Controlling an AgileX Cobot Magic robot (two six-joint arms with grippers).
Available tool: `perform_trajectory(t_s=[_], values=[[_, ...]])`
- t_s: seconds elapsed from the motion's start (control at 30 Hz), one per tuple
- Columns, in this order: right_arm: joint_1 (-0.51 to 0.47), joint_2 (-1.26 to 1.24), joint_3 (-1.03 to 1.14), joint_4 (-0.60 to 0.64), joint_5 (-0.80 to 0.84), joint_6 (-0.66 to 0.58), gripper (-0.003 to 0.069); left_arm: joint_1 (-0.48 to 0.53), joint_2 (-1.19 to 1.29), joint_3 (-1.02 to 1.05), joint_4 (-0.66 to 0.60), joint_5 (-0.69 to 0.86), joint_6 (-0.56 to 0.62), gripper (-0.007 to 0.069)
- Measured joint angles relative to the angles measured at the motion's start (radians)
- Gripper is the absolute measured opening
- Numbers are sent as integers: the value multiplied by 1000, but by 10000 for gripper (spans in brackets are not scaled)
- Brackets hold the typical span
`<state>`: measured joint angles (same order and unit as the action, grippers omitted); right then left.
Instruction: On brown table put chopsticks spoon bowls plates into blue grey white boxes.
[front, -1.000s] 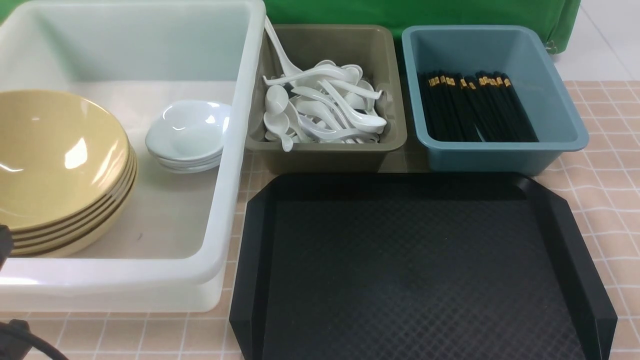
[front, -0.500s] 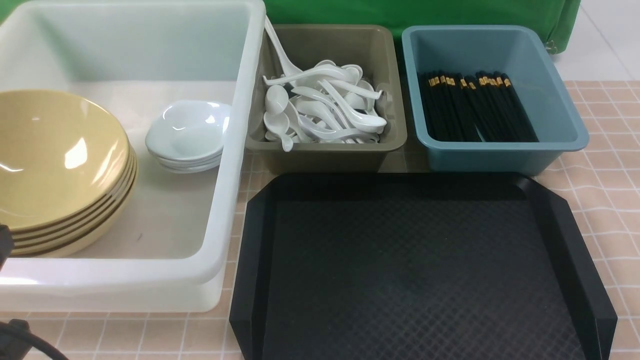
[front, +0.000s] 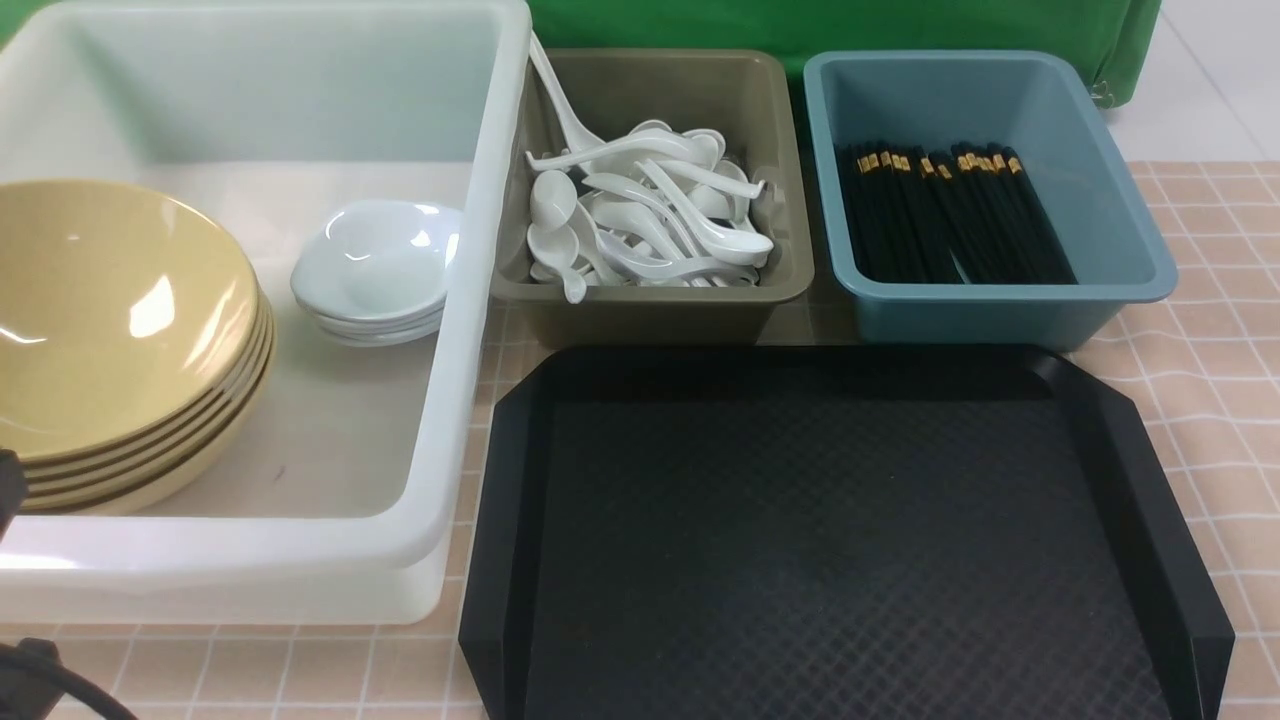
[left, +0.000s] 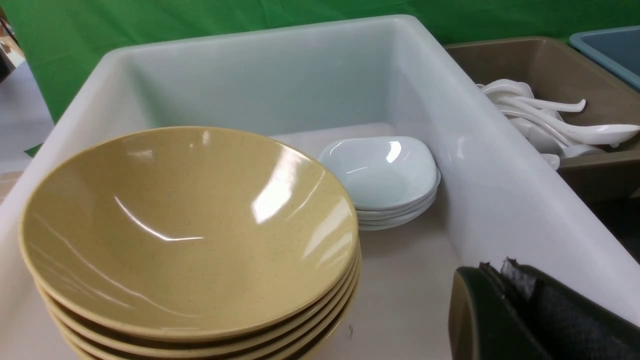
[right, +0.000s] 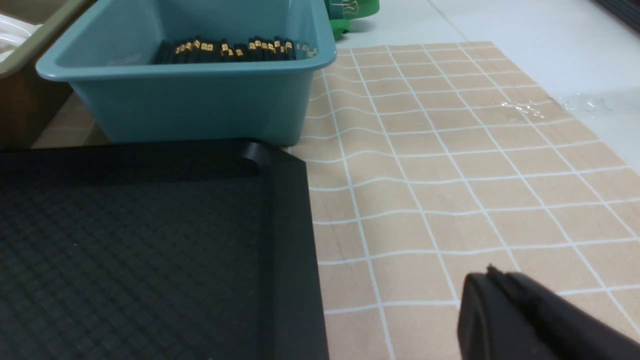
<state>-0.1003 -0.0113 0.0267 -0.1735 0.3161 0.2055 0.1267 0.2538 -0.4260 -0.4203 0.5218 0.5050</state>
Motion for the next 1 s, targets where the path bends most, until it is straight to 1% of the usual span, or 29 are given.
perform_trajectory(t_s=[0.13, 0.2, 0.23, 0.27, 0.33, 0.43, 0.53, 0.6, 0.63, 0.73, 0.83, 0.9, 1.0], values=[[0, 0, 0, 0, 0, 0, 48, -39, -1, 5, -1, 0, 0, 4], [0, 0, 0, 0, 0, 0, 48, -74, -2, 20, -6, -1, 0, 4], [0, 0, 0, 0, 0, 0, 48, -74, -2, 20, -7, -1, 0, 4], [0, 0, 0, 0, 0, 0, 48, -96, -8, 37, -10, -19, 0, 4], [0, 0, 0, 0, 0, 0, 48, -117, -25, 75, -17, -79, 0, 4], [0, 0, 0, 0, 0, 0, 48, -125, -62, 176, 4, -246, -19, 4], [0, 0, 0, 0, 0, 0, 49, -119, -118, 290, 95, -420, -95, 4], [0, 0, 0, 0, 0, 0, 50, -107, -156, 348, 154, -477, -148, 4], [0, 0, 0, 0, 0, 0, 51, -92, -190, 379, 199, -503, -195, 4], [0, 0, 0, 0, 0, 0, 53, -62, -249, 435, 273, -510, -281, 4], [0, -1, 0, 0, 0, 0, 57, -43, -263, 451, 326, -474, -370, 4], [0, -1, 0, 0, 0, 0, 59, -42, -264, 451, 339, -418, -400, 4], [0, -1, 0, 0, 0, 0, 62, -43, -264, 451, 341, -356, -402, 4]])
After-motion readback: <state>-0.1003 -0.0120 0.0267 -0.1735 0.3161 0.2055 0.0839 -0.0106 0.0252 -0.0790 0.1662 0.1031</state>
